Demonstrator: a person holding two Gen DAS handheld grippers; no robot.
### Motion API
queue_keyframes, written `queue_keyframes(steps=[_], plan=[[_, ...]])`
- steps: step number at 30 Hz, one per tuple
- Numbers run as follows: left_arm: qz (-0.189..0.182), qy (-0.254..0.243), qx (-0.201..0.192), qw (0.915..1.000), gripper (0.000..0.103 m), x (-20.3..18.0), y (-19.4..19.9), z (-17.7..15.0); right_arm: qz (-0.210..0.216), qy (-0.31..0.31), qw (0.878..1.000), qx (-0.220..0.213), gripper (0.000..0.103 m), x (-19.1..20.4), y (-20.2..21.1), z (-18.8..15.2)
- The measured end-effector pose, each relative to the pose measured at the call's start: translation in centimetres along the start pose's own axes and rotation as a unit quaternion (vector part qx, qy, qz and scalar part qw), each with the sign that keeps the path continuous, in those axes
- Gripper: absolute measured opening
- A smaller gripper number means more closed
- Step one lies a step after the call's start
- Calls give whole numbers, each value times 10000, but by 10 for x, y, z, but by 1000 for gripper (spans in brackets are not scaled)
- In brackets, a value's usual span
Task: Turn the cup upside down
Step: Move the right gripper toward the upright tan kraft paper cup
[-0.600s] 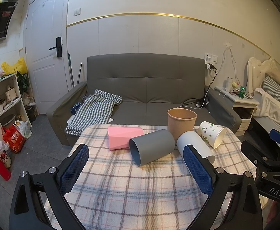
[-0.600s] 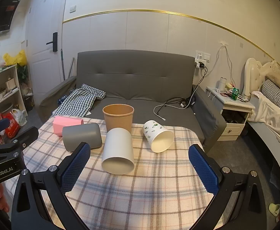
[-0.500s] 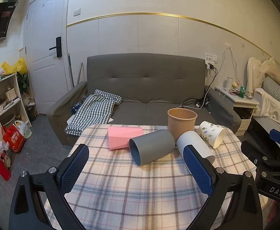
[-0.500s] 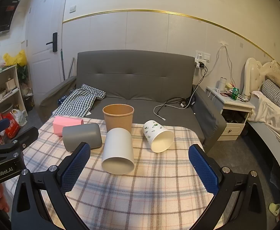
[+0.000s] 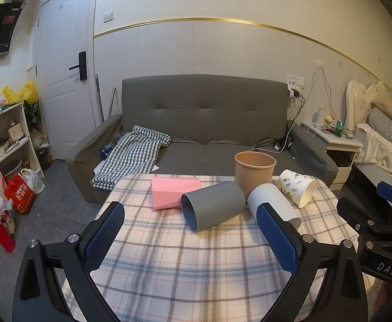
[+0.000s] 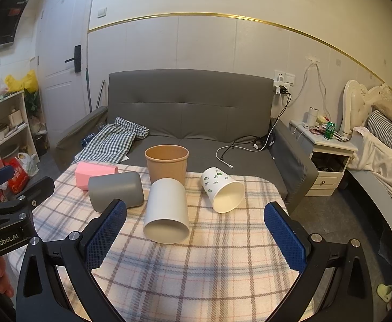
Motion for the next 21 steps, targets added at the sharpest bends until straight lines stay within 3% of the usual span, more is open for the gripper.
queue_keyframes(steps=[14,21], plan=[[144,11,185,9997,102,12,-9,-8,381,-99,9991,172,103,10,-10,-2],[126,203,445,9987,102,26,-34,-4,574,-34,9974,428,103,12,-45,-1]])
Point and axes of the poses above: each gripper's, at about its wrist camera, not at the fingertips, and y roughly against the way its jaws point, x to its left, z to its top, the point moved 10 cm from there along -y, roughly the way its jaws point, and after that the axes turned 1 degree about z, right-handed, at the moved point
